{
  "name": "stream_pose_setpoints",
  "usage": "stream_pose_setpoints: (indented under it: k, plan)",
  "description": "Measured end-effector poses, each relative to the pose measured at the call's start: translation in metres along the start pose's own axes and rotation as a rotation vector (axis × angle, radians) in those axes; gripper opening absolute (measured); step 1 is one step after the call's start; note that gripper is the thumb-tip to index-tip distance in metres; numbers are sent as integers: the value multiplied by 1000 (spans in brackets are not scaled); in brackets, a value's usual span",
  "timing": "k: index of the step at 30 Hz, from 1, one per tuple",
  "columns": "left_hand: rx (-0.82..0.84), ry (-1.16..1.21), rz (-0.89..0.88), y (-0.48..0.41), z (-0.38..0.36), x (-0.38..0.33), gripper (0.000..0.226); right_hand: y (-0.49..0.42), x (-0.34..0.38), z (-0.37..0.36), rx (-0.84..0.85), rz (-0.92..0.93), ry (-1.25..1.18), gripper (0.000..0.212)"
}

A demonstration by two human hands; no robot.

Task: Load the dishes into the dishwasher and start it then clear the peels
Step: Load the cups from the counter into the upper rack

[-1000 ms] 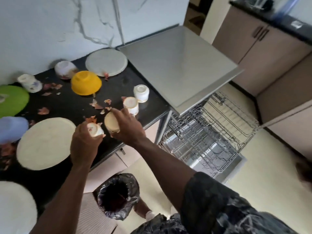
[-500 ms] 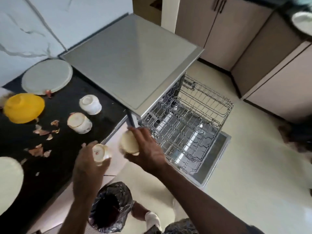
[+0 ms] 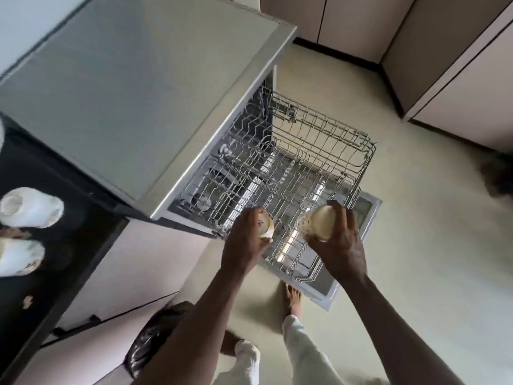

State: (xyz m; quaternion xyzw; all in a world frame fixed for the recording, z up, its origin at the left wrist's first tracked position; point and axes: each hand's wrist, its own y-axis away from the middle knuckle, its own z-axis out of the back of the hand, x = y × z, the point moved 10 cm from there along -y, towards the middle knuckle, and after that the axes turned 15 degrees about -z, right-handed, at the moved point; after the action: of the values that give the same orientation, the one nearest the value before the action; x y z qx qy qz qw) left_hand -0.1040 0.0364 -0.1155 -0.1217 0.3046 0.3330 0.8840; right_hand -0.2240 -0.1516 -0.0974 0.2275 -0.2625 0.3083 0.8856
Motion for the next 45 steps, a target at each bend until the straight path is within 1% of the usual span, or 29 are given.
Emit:
stream_pose_setpoints:
  k: [3, 8, 12, 18, 22, 25, 28, 32, 36, 39, 45]
  plan:
    - [22, -31, 13, -43, -39, 17, 78, -44, -23, -7, -30, -42, -20, 90]
    - [48, -68, 7, -88, -91, 39, 79, -104, -43, -29, -63, -64, -33, 88]
    - [111, -141, -24, -104, -132, 47, 80, -140, -51, -50, -63, -92, 7, 84]
    - [156, -164, 23, -112, -174, 63, 78, -168, -63, -83, -6, -76, 56, 86]
    - [161, -203, 69, -113, -185, 70, 80, -174, -61, -94, 25, -40, 85, 88]
    - [138, -222, 49, -108, -190, 69, 83, -172, -55, -92, 3, -12, 69, 87]
    - [122, -256, 36, -106, -194, 70, 78, -167, -47, -85, -29, 0, 36, 87]
    - [90, -245, 60, -104, -195, 71, 78, -162, -39, -93, 0, 15, 18, 89]
    - [74, -254, 57, -101, -195, 72, 78, -167, -45, -113, 37, -4, 87, 87]
    - [81, -267, 58, -100, -197, 75, 81, -172, -53, -122, 49, -18, 129, 90]
    - [78, -210, 39, -100, -191, 73, 85, -177, -48, -129, 38, 4, 214, 93]
